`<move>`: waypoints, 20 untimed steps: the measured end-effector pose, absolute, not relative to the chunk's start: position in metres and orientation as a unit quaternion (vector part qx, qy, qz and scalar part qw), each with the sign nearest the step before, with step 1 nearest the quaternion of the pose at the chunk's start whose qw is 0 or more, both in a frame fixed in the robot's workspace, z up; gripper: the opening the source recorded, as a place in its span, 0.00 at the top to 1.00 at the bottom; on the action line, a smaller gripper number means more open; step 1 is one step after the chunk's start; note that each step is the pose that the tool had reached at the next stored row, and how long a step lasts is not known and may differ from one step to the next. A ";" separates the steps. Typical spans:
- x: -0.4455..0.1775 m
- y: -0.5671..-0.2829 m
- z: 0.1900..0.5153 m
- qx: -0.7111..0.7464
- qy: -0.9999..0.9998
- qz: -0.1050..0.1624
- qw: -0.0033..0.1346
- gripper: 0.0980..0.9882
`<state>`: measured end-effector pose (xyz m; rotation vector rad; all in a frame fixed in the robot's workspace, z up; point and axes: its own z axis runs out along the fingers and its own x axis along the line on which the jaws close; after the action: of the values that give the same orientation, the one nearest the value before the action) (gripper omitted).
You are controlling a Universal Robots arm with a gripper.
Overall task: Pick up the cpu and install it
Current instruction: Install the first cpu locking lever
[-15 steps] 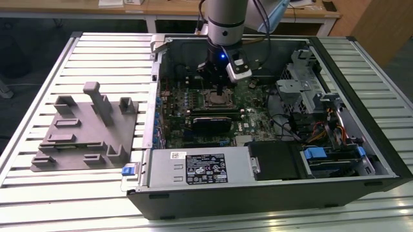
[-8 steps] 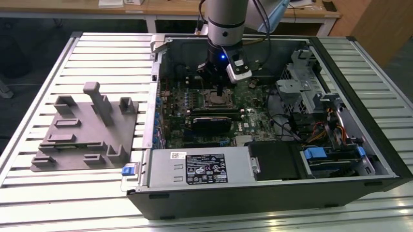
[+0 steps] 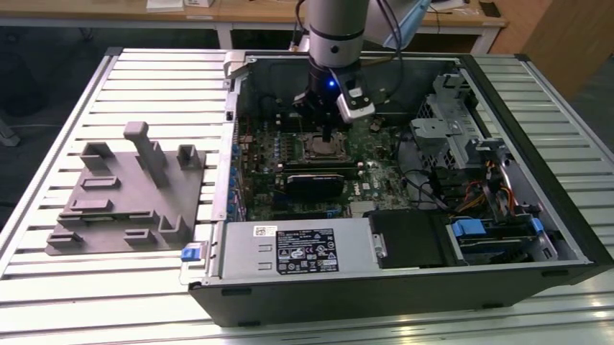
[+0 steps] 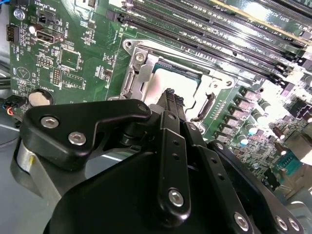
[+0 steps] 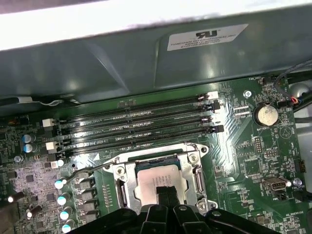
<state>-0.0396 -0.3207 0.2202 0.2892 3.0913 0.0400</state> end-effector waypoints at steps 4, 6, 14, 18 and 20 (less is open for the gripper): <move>-0.040 -0.321 0.225 0.093 0.995 0.013 0.018 0.99; -0.040 -0.321 0.227 0.093 0.995 0.013 0.018 0.99; -0.040 -0.321 0.232 0.093 0.995 0.013 0.018 0.99; -0.040 -0.321 0.232 0.093 0.995 0.013 0.018 0.99; -0.040 -0.321 0.232 0.093 0.995 0.013 0.018 0.99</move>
<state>-0.0402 -0.3207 0.2324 0.2891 3.0913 0.0400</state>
